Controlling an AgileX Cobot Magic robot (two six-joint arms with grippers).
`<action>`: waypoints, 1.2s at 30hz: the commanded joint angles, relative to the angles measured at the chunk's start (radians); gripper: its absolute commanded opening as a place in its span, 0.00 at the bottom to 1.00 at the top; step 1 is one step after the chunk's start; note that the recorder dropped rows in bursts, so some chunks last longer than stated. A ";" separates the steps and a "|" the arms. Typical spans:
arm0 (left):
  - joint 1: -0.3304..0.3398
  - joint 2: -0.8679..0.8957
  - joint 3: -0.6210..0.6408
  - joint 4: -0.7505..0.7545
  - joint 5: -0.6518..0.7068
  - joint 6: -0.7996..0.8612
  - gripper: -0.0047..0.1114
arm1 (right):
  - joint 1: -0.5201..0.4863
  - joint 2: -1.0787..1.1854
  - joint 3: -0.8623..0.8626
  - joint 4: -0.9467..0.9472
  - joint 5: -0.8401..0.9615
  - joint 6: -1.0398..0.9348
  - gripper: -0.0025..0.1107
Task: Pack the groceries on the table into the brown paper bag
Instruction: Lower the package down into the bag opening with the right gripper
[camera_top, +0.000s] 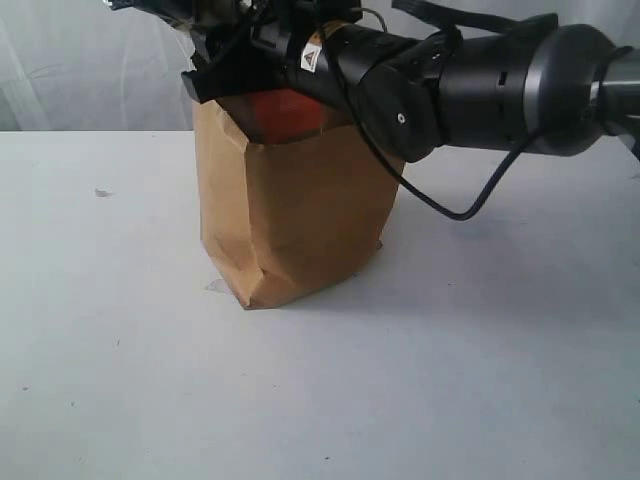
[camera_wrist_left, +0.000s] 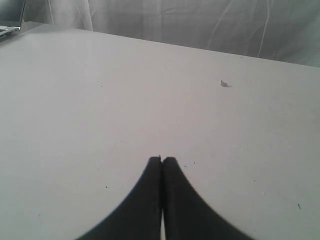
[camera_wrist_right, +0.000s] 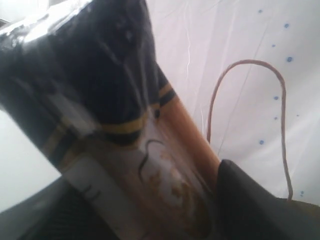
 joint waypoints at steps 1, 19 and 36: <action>0.000 -0.004 0.003 0.003 -0.003 0.000 0.04 | -0.003 -0.015 -0.001 0.013 0.016 0.009 0.57; 0.000 -0.004 0.003 0.003 -0.003 0.000 0.04 | -0.003 -0.018 -0.001 0.013 0.031 0.010 0.69; 0.000 -0.004 0.003 0.003 -0.003 0.000 0.04 | -0.003 -0.058 -0.001 0.015 -0.008 0.106 0.77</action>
